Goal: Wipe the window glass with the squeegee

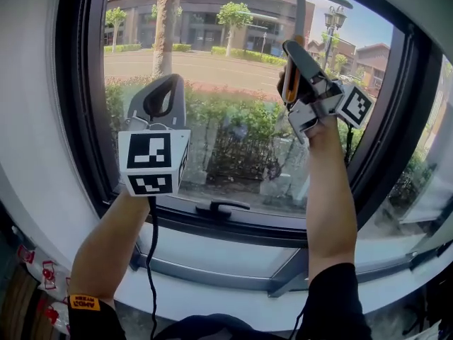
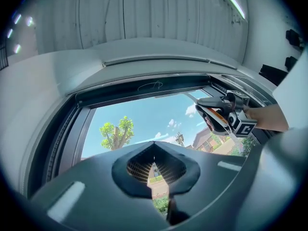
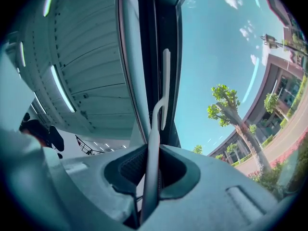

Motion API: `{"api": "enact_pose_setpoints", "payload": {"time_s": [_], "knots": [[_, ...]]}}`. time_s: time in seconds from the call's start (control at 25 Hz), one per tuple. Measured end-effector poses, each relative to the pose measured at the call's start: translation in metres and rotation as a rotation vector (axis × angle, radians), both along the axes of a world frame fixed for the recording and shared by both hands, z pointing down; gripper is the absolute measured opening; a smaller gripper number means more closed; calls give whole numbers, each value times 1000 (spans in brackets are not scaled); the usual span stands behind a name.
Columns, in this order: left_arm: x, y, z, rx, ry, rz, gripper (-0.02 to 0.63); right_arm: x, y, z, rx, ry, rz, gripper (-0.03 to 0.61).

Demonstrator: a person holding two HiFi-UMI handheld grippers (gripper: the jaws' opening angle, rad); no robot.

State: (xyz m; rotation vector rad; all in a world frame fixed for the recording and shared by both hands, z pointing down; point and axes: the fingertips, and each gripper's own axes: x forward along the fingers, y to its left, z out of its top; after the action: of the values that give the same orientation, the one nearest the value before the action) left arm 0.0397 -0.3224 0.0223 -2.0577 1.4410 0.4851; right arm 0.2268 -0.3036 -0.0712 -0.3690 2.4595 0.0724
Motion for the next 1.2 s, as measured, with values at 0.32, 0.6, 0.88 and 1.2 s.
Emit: {"api": "enact_pose_setpoints", "payload": {"time_s": [0.32,0.6,0.88,1.2], "knots": [[7,3,-9,6,-21,7,18,10,-9,-20,-9,-16,4,44],[16,-7,5,-18,-22,25,18,21,-21,14,-57,-25,-3,44],[30,-19,42,-86,-13,51,18,28,-13,77,-100,-21,-39,46],[46,-28,105,-184,11,69,18,26,-4,167,-189,7,-74,46]]}}
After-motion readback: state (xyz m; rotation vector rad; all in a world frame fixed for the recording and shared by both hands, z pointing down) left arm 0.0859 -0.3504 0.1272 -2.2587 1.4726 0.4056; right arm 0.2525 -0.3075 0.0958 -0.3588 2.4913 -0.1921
